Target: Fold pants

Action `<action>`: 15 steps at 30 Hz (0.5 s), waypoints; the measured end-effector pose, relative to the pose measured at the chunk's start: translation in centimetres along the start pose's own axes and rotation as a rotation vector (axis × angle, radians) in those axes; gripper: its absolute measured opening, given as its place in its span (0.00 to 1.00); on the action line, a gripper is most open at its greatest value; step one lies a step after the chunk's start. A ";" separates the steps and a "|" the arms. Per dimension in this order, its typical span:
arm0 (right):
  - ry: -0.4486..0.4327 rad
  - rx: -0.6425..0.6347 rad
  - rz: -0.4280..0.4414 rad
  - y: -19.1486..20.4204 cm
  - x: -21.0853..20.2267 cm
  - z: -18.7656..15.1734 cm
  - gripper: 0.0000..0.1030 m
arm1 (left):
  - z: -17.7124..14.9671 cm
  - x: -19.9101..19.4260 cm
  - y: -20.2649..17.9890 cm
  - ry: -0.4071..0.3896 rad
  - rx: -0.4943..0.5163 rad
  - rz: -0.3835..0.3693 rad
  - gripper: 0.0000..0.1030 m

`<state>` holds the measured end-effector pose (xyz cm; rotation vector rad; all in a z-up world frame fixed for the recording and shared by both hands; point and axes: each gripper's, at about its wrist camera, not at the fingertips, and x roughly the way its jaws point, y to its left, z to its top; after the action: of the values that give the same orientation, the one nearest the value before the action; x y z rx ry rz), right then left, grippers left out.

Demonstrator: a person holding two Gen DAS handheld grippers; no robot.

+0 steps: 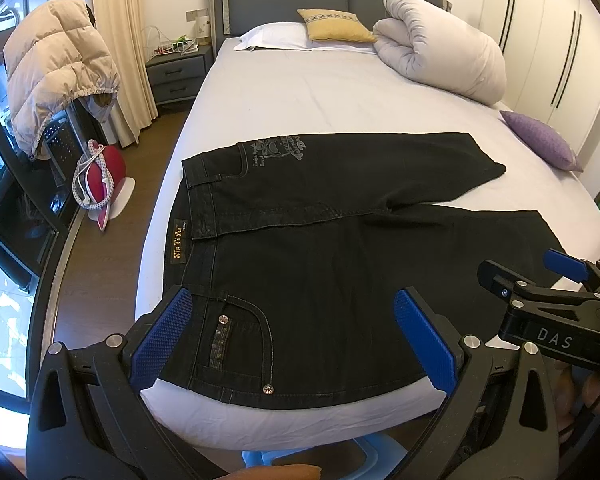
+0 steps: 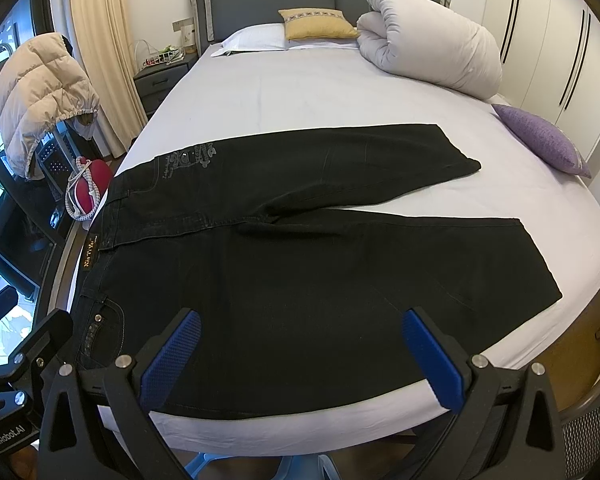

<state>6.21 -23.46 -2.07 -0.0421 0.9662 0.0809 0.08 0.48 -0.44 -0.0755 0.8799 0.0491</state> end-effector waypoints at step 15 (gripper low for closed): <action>0.002 0.000 -0.001 0.2 0.4 -0.1 1.00 | 0.1 0.0 0.0 0.003 0.001 0.001 1.00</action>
<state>6.28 -23.27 -2.46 -0.0427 0.9681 0.0804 0.16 0.44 -0.41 -0.0742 0.8829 0.0500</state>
